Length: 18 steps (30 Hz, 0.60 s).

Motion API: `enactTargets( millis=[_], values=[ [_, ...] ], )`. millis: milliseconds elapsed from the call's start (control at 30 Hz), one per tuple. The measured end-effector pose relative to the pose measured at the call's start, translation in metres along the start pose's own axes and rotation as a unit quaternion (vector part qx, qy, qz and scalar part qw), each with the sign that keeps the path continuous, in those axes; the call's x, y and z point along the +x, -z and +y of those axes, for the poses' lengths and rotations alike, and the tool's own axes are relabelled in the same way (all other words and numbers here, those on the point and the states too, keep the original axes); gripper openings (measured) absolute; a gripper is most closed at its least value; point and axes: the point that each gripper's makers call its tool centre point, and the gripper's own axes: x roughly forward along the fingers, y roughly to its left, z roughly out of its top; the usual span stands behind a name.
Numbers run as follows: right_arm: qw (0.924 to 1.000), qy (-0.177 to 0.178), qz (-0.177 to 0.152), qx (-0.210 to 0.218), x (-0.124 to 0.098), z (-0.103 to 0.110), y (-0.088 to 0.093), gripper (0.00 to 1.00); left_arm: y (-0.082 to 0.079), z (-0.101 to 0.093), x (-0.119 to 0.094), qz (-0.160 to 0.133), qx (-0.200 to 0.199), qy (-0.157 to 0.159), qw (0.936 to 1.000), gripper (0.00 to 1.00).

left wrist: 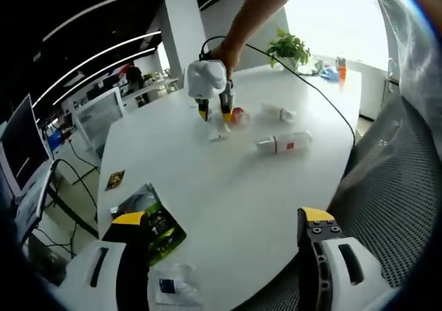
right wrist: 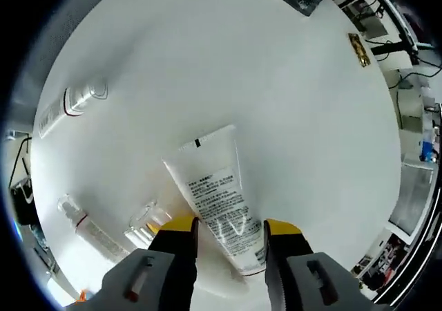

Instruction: Arrange the skincare products in the storage area until every visible bottle or jar stands upright without overlapping.

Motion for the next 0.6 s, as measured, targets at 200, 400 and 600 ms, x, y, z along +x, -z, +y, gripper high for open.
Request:
enactTargets(
  millis=[200,400,600],
  values=[
    [0.9995,-0.013,0.005,-0.028,0.0047,0.0015,-0.0013,0.33,0.0009,0.0002,0.0001,0.002,0.000,0.000,1.0000,0.84],
    [0.9978,-0.025,0.014,-0.060,0.0062,0.0028,-0.0022,0.32,0.0002,-0.0012,-0.0001,0.001,0.001,0.004,1.0000,0.80],
    [0.9936,-0.039,0.017,-0.104,0.0069,0.0038,-0.0042,0.31,0.0021,-0.0016,0.0000,0.007,0.002,0.005,1.0000,0.79]
  ],
)
